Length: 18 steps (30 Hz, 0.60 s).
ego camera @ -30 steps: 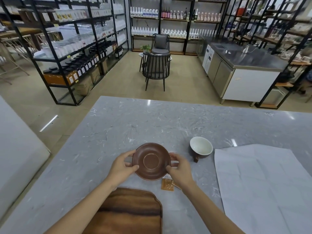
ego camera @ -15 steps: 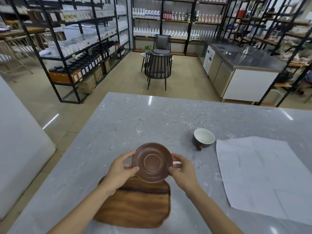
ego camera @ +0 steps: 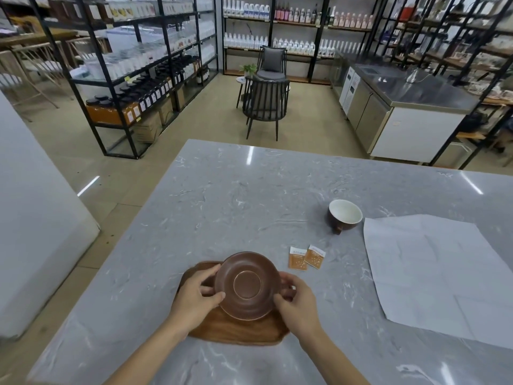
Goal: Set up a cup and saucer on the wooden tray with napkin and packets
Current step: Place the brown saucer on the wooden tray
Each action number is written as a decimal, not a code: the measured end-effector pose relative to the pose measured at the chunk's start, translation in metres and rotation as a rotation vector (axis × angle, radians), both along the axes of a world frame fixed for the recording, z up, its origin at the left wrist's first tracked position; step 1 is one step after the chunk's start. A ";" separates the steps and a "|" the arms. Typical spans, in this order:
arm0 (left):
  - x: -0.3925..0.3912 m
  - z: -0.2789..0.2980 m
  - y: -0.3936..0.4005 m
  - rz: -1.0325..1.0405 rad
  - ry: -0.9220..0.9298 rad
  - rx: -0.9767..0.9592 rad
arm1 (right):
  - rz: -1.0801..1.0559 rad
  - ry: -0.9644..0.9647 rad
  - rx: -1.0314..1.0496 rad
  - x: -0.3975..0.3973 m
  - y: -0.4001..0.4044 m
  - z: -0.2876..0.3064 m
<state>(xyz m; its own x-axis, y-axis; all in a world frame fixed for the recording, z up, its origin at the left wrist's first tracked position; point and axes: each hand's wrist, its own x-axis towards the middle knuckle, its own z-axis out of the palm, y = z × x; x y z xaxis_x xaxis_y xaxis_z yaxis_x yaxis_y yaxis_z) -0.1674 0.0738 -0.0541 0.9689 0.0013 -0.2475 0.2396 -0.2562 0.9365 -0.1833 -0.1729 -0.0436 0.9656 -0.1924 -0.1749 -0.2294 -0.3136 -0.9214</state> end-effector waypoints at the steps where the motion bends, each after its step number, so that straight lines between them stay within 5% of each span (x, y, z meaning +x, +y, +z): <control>1: -0.003 -0.003 0.000 0.002 0.007 0.016 | 0.000 0.004 -0.001 -0.003 0.000 -0.002; 18: -0.048 -0.014 -0.005 0.073 -0.058 0.054 | -0.077 -0.135 -0.028 -0.053 0.023 -0.032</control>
<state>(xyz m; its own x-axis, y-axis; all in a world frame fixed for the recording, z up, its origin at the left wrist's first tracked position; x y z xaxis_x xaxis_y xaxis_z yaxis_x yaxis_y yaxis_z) -0.2155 0.0683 -0.0676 0.9783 0.0846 -0.1889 0.2055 -0.2900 0.9347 -0.2359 -0.1503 -0.0758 0.9622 -0.2695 -0.0379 -0.1282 -0.3259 -0.9367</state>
